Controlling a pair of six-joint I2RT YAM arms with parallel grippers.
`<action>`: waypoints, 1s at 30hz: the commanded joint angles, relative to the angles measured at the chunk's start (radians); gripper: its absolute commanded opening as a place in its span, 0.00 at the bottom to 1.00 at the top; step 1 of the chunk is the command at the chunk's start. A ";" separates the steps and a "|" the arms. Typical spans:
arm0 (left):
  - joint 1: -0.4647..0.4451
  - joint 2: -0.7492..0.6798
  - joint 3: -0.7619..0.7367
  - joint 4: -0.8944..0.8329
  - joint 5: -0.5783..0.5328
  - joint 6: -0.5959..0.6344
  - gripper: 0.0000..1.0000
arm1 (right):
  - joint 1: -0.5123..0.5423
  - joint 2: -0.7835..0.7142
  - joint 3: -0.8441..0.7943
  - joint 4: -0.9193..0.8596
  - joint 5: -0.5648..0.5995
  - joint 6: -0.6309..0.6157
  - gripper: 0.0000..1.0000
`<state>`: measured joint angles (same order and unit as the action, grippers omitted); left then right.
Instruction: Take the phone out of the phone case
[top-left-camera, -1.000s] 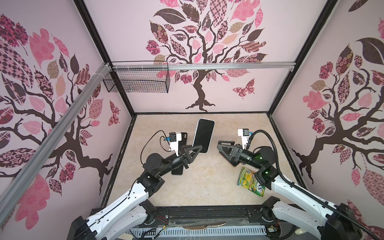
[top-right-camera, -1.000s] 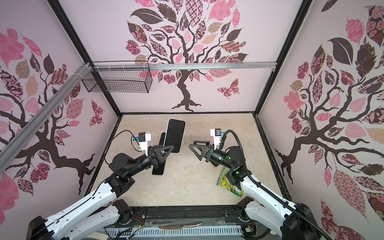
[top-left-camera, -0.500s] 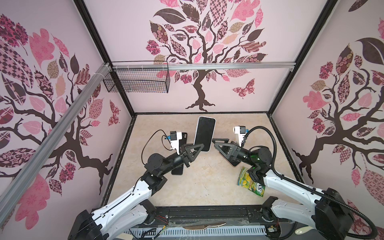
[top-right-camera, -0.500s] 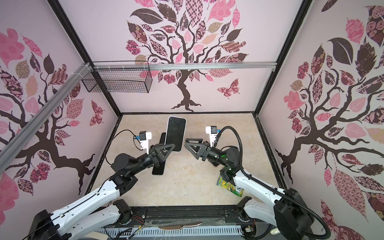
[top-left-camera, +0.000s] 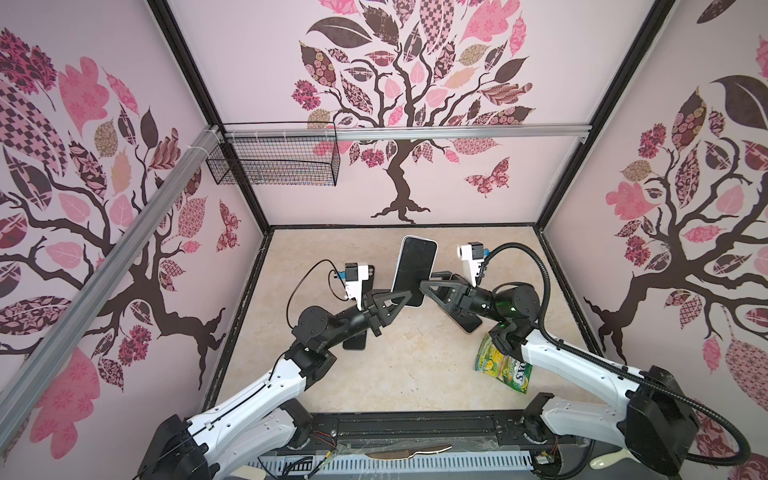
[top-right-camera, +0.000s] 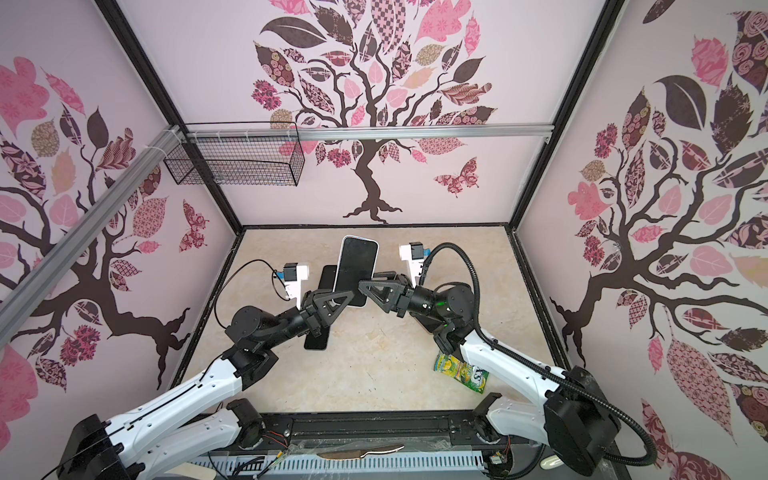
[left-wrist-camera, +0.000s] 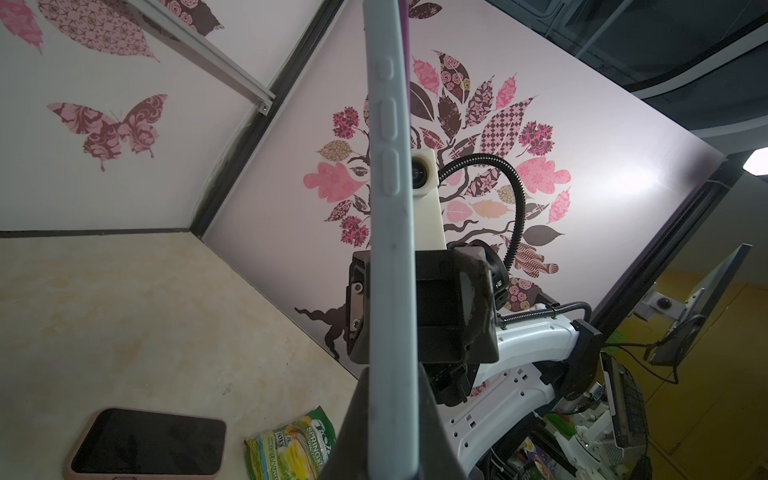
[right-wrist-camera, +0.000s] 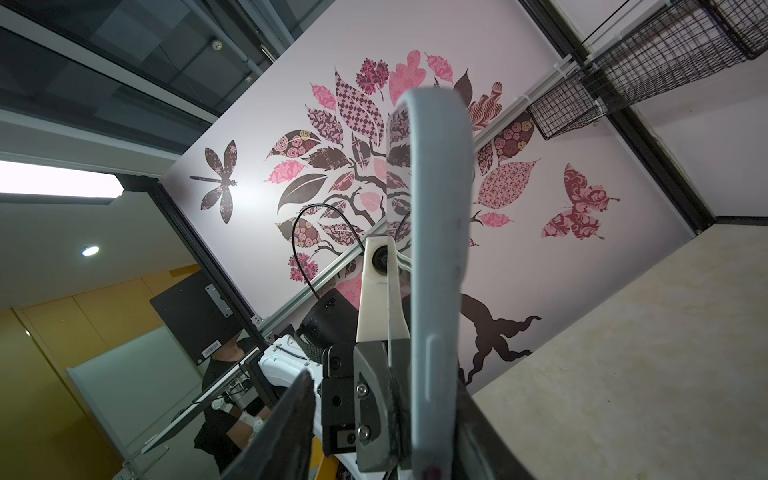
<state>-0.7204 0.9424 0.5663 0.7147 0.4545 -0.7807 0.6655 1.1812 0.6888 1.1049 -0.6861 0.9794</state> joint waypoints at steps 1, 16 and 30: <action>-0.004 -0.006 0.011 0.088 0.012 0.003 0.00 | 0.003 0.012 0.049 0.008 -0.052 -0.021 0.44; -0.006 0.004 0.015 0.091 0.015 0.006 0.00 | 0.002 -0.036 0.072 -0.128 -0.099 -0.086 0.15; -0.005 -0.120 0.145 -0.367 -0.157 0.240 0.59 | 0.001 -0.205 0.168 -0.647 -0.045 -0.506 0.00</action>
<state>-0.7345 0.8639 0.6239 0.5217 0.4225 -0.6621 0.6708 1.0492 0.7868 0.6064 -0.7555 0.6422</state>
